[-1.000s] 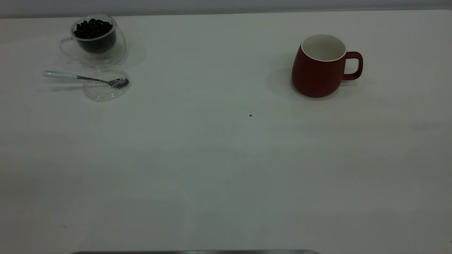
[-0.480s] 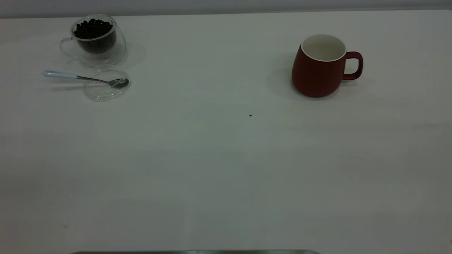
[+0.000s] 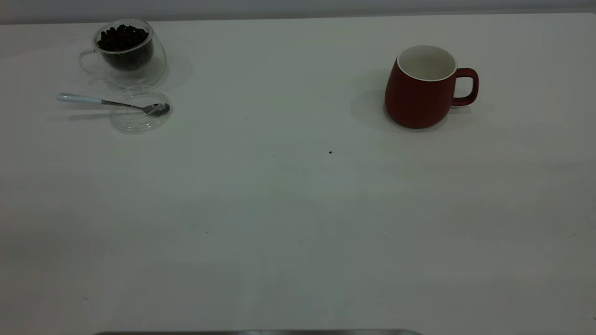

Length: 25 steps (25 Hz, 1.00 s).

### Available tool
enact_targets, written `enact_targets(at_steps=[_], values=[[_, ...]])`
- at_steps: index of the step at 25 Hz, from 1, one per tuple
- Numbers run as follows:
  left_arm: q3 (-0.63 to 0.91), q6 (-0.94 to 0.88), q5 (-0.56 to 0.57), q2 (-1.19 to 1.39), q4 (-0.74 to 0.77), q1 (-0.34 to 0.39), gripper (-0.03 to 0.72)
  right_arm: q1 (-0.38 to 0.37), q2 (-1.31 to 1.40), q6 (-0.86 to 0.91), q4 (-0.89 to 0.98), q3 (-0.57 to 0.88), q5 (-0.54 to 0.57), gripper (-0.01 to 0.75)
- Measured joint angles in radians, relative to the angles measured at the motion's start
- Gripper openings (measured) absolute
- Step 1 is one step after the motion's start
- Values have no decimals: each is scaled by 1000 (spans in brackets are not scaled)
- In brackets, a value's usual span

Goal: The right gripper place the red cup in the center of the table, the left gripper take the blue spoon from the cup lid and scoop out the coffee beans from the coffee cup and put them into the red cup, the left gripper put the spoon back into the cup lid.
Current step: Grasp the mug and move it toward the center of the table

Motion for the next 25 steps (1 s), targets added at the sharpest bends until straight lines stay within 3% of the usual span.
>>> enact_targets(at_steps=[12,25], values=[[0,0,0,0,0,0,518,0,104,-3,-92,-57,-30,590],[0,0,0,0,0,0,518,0,980,-279,-187,-354,-178,590]])
